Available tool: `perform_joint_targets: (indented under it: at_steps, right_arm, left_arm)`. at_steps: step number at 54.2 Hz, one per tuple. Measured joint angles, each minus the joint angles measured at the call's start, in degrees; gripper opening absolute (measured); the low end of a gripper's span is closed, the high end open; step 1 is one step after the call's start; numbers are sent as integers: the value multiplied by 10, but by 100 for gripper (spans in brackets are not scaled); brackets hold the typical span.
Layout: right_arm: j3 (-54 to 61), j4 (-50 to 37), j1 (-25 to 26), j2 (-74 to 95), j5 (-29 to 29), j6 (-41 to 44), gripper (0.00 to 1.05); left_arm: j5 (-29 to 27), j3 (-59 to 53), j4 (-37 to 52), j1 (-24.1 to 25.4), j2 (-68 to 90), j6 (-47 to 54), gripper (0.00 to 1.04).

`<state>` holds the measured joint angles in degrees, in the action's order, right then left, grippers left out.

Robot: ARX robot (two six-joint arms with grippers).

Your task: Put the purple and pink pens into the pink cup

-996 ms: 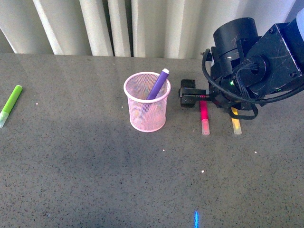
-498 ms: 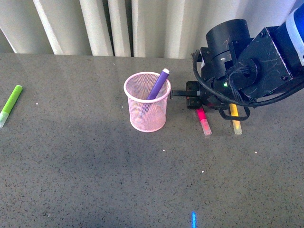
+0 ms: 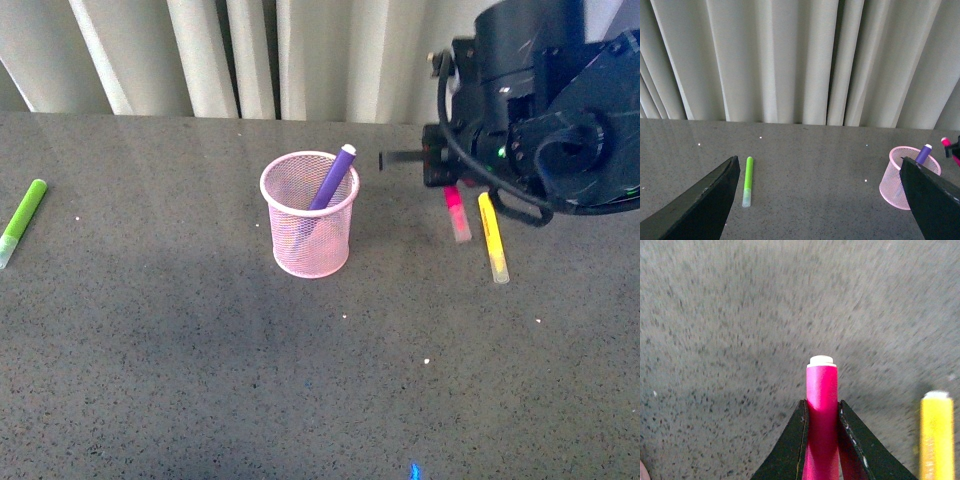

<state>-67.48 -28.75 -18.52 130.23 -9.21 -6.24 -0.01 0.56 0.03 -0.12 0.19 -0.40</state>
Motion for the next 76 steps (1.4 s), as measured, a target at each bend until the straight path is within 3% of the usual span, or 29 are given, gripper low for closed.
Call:
perform_joint_targets:
  at_steps: [11, 20, 30, 76]
  right_arm:
    - [44, -159, -19, -77, 14, 97, 12]
    - [56, -292, -90, -103, 55, 185, 12]
    - [46, -368, -141, -46, 58, 186, 12]
    - [16, -419, -166, 41, 32, 116, 12]
  left_arm:
    - [0, 0, 0, 0, 0, 0, 98]
    - [0, 0, 0, 0, 0, 0, 98]
    - [0, 0, 0, 0, 0, 0, 98]
    - [0, 0, 0, 0, 0, 0, 98]
